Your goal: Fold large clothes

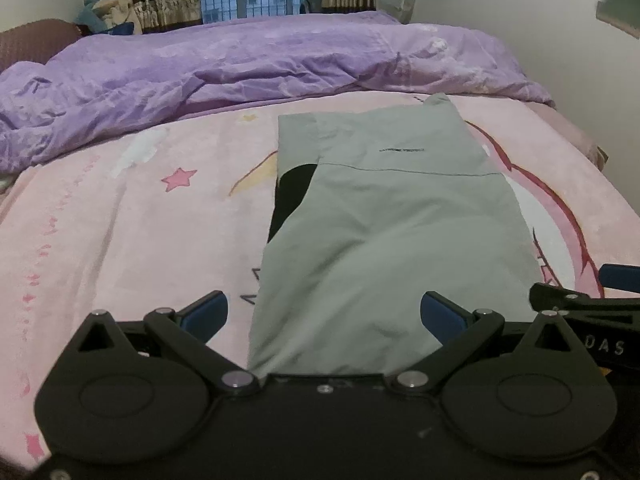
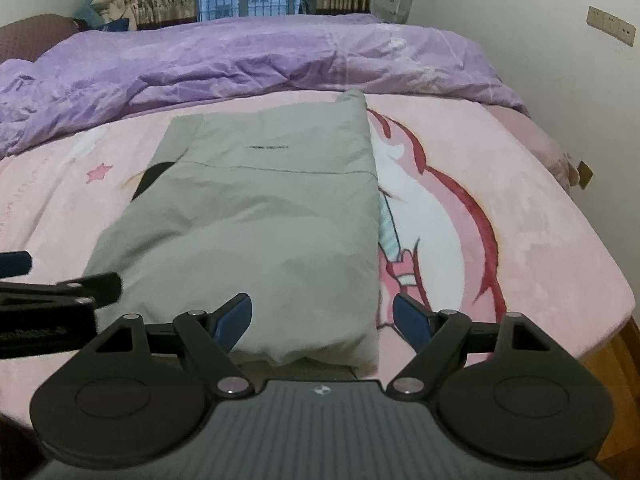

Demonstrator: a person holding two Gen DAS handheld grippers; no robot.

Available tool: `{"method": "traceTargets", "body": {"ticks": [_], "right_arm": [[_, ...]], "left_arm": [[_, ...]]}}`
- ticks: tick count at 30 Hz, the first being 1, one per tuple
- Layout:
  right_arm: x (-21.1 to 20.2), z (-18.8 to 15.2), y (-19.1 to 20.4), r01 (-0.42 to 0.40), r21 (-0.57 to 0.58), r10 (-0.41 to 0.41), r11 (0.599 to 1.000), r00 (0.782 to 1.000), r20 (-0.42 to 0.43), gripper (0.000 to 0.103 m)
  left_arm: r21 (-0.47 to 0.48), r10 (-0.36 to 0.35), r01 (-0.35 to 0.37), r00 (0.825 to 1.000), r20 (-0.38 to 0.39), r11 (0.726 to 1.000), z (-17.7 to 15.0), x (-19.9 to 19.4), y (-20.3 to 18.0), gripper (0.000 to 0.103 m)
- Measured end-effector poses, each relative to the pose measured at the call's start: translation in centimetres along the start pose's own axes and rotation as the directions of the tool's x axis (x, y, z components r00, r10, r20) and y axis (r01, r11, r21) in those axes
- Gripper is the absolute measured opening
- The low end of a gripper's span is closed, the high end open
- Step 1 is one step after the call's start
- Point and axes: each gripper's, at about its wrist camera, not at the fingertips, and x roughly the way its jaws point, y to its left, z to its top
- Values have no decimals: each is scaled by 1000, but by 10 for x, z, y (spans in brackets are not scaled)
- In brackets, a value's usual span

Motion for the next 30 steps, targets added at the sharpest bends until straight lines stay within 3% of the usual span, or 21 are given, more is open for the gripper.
{"method": "traceTargets", "body": {"ticks": [30], "right_arm": [[-14,-10,-9,7,15,-7,1000,1000,10,94]], "left_arm": [[30,-7,6,1000,18,1000,-11,-17,-9,103]]}}
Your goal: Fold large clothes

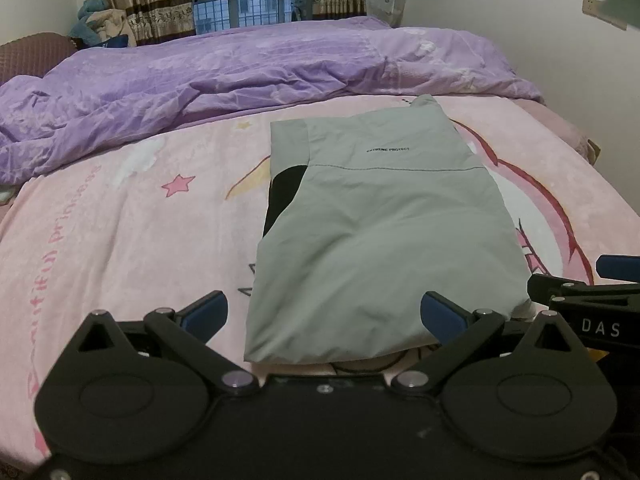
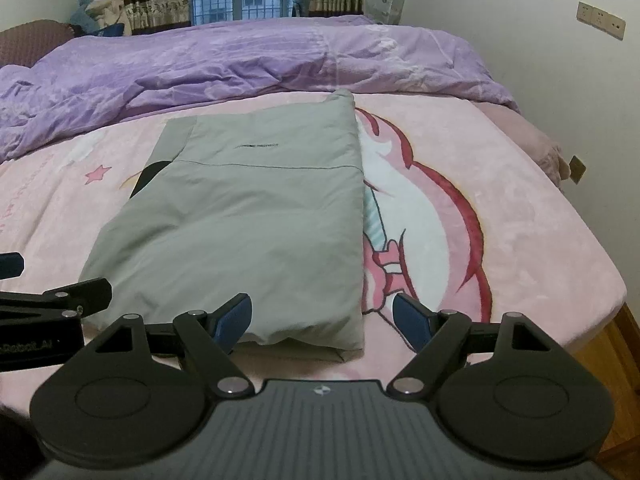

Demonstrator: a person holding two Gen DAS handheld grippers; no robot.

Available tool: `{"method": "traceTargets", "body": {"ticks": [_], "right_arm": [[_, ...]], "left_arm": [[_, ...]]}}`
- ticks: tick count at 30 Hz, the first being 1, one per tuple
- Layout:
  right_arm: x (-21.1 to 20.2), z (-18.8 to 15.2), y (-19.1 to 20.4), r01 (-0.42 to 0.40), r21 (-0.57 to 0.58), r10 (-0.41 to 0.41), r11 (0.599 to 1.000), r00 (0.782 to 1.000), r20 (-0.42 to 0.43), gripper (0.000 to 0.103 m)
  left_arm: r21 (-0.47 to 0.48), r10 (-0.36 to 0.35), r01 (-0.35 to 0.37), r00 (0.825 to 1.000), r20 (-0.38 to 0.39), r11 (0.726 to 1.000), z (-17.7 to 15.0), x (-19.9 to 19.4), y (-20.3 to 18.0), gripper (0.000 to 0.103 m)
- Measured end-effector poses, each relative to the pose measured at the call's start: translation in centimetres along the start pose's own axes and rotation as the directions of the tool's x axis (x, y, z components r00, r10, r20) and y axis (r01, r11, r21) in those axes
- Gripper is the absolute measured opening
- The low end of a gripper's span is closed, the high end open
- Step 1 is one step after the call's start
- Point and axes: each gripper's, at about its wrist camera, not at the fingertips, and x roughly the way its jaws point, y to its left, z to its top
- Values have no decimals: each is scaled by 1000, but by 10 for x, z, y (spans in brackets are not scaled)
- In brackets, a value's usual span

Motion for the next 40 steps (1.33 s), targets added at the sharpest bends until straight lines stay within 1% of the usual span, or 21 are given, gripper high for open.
{"method": "traceTargets", "body": {"ticks": [33,40], "right_arm": [[-6,0,0,1,-1,-1,1000,1000,8,94],[-7,0,-1,1,1,-1,1000,1000,8,94]], "left_arm": [[25,-33,33,999,11,999,-4,-10,-3,103],[40,-41,40,999,34,998,-7,-16,-4,103]]}}
